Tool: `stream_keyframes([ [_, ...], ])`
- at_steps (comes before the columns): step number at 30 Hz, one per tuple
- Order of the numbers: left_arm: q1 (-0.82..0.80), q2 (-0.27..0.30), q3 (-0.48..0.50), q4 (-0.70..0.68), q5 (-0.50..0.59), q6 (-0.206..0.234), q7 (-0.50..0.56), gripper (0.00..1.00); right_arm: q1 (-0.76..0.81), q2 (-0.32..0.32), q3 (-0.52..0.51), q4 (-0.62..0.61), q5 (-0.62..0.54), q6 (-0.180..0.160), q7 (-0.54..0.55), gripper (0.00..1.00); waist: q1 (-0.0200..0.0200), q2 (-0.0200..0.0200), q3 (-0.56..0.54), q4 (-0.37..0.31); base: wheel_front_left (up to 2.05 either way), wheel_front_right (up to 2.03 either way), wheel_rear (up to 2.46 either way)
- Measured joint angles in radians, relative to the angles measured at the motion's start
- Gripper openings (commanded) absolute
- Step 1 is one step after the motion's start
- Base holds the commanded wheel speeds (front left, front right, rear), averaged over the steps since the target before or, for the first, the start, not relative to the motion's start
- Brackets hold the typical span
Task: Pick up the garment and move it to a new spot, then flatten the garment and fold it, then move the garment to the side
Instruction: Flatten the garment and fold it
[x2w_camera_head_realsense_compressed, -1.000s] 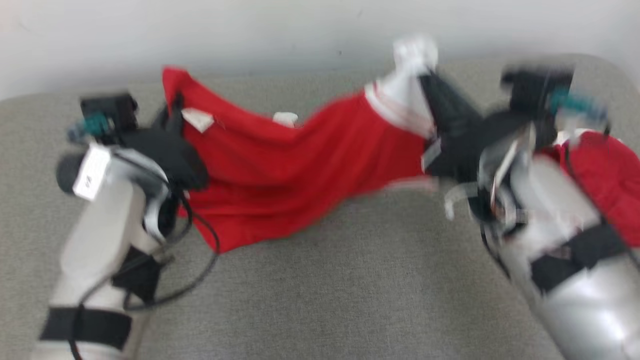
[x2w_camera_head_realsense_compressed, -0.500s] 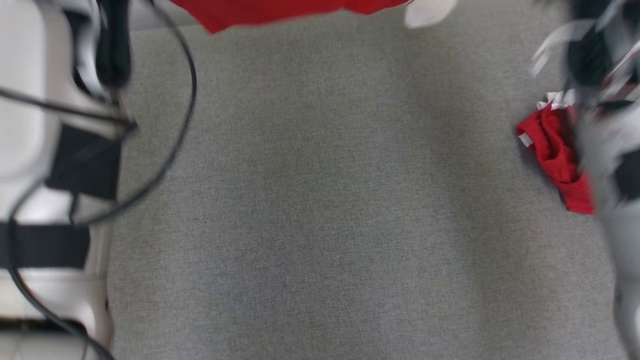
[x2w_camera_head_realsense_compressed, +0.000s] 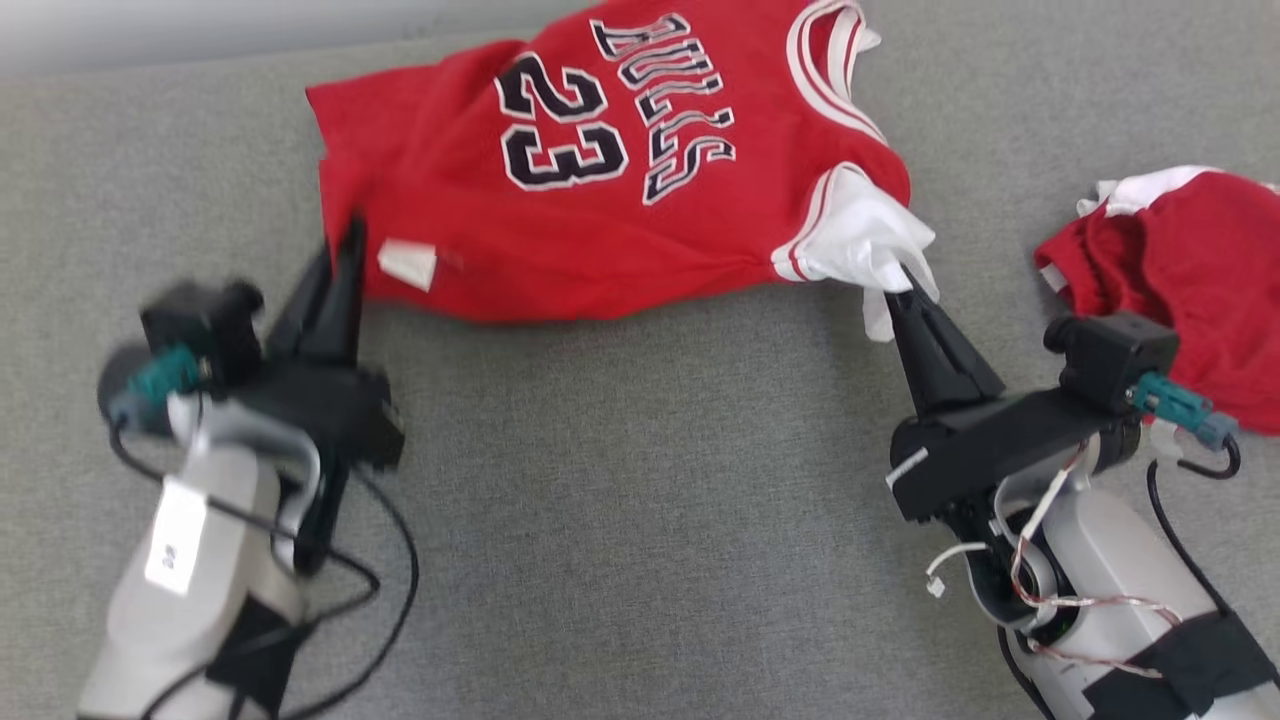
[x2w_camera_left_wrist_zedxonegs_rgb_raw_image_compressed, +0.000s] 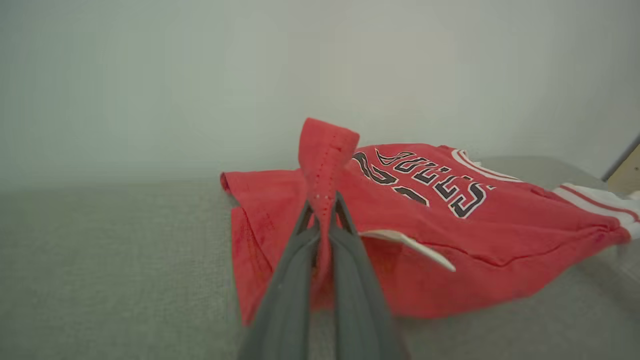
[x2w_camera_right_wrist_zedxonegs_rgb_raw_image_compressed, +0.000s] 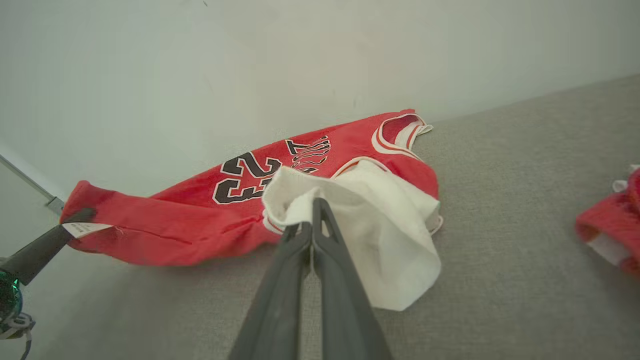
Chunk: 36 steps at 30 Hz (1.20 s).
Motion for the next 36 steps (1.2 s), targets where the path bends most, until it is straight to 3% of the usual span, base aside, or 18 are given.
stream_keyframes([
  [16, 0.281, 0.023, -0.002, 0.035, -0.032, -0.009, -0.016, 0.0, 0.232, -0.124, 0.12, -0.051, -0.077, -0.012, 0.143, 0.0, -0.0003, -0.0001, -0.162, 0.003, 0.0, 0.0, 0.0],
  [26, 0.41, 0.024, 0.003, 0.036, -0.062, -0.009, -0.016, 0.0, 0.318, -0.12, 0.173, -0.093, -0.078, -0.034, 0.228, 0.0, -0.0002, -0.0002, -0.247, 0.01, 0.0, 0.0, 0.0],
  [27, 0.416, 0.024, 0.003, 0.036, -0.062, -0.009, -0.016, 0.14, 0.325, -0.119, 0.176, -0.094, -0.077, -0.036, 0.239, 0.0, -0.0002, -0.0002, -0.252, 0.011, 0.0, 0.0, 0.0],
  [28, 0.42, 0.024, 0.003, 0.035, -0.063, -0.009, -0.016, 0.49, 0.329, -0.119, 0.177, -0.093, -0.077, -0.038, 0.244, 0.0, -0.0002, -0.0002, -0.257, 0.012, 0.0, 0.0, 0.0],
  [29, 0.425, 0.024, 0.003, 0.036, -0.063, -0.009, -0.017, 1.0, 0.331, -0.116, 0.176, -0.093, -0.076, -0.04, 0.247, 0.34, -0.0002, -0.0002, -0.26, 0.013, 0.0, 0.0, 0.0],
  [30, 0.43, 0.023, 0.003, 0.035, -0.063, -0.009, -0.017, 1.0, 0.331, -0.113, 0.176, -0.095, -0.073, -0.044, 0.249, 1.0, -0.0002, -0.0002, -0.264, 0.014, 0.0, 0.0, 0.0],
  [36, 0.433, 0.022, 0.008, 0.035, -0.068, -0.009, -0.018, 1.0, 0.339, -0.106, 0.179, -0.097, -0.065, -0.046, 0.274, 1.0, -0.0001, -0.0002, -0.27, 0.017, 0.0, 0.0, 0.0],
])
